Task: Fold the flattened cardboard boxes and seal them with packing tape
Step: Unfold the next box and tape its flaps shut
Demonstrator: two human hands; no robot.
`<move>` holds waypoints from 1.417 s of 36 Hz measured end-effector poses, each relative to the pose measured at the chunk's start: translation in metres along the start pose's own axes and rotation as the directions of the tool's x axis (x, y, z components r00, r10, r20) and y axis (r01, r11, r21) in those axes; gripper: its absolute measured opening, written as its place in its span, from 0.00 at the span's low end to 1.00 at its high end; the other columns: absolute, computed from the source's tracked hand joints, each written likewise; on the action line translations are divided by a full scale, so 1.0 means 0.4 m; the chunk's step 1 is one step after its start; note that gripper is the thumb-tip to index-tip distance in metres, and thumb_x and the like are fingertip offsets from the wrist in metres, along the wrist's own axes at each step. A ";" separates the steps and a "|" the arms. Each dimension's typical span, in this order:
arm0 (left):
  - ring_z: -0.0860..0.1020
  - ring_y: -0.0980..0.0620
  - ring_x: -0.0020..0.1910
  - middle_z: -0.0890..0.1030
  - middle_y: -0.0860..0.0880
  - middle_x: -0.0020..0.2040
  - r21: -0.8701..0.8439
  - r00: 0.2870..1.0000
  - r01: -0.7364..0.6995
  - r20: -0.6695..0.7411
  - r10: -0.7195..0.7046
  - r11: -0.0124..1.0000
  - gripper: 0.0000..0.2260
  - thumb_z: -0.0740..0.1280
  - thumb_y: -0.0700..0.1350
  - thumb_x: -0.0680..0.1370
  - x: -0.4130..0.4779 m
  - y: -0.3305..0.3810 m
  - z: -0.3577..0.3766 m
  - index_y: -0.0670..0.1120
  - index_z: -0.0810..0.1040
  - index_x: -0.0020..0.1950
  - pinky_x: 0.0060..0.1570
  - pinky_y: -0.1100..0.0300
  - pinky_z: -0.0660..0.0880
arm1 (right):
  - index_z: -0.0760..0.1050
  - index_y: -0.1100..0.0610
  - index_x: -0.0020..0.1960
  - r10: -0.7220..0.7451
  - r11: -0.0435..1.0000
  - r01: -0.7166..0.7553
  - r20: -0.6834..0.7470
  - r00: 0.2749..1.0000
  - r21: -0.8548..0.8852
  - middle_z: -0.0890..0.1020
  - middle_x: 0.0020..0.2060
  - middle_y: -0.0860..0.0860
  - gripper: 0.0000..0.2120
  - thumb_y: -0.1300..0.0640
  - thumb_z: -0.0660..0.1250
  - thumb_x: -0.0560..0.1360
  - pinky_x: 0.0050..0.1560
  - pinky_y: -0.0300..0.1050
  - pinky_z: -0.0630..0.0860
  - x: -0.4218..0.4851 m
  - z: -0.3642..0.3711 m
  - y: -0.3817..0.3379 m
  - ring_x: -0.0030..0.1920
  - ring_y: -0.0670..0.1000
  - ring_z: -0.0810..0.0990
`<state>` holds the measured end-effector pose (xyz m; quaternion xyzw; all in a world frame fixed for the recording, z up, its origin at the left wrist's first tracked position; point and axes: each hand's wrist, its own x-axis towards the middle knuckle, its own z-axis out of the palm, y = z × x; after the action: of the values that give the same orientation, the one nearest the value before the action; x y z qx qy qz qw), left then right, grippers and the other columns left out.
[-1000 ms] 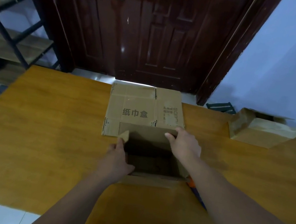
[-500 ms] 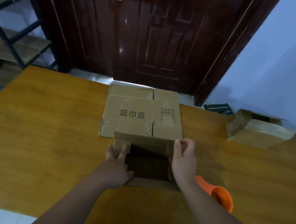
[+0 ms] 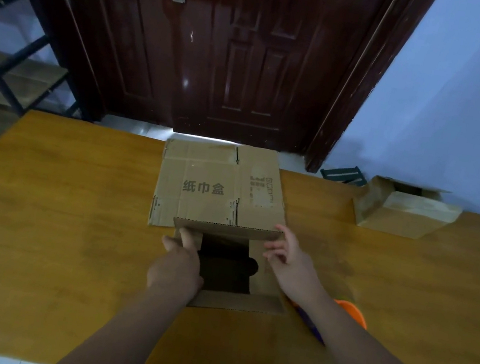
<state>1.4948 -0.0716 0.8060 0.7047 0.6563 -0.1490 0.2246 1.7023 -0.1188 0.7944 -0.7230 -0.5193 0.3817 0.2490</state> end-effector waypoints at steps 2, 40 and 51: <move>0.78 0.42 0.57 0.49 0.37 0.77 -0.033 1.000 -0.001 -0.008 0.001 0.999 0.43 0.66 0.53 0.77 0.003 0.004 -0.007 0.43 0.38 0.76 0.41 0.56 0.74 | 0.48 0.43 0.77 -0.040 0.997 0.041 0.026 0.999 -0.062 0.74 0.58 0.43 0.34 0.60 0.63 0.79 0.46 0.27 0.70 -0.001 0.002 -0.004 0.53 0.38 0.75; 0.72 0.33 0.60 0.66 0.36 0.70 -0.043 0.791 -0.393 -0.525 0.314 0.919 0.47 0.81 0.51 0.60 -0.007 -0.114 0.023 0.51 0.61 0.74 0.52 0.40 0.75 | 0.67 0.46 0.69 -0.216 0.933 0.132 -0.227 0.950 -0.336 0.61 0.50 0.49 0.24 0.49 0.70 0.75 0.54 0.39 0.69 -0.044 0.075 0.031 0.50 0.47 0.65; 0.76 0.42 0.63 0.76 0.44 0.66 0.249 0.643 -0.548 -0.486 0.592 0.799 0.39 0.77 0.28 0.56 -0.038 -0.056 0.092 0.45 0.77 0.66 0.56 0.45 0.75 | 0.79 0.45 0.61 -0.370 0.789 0.136 -0.287 0.883 -0.600 0.77 0.59 0.54 0.15 0.50 0.70 0.74 0.52 0.56 0.74 -0.052 0.100 0.056 0.57 0.60 0.74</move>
<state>1.4741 -0.1025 0.7793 0.8955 0.4299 0.1087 0.0373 1.6790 -0.1472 0.7603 -0.7467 -0.6420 0.0217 0.1726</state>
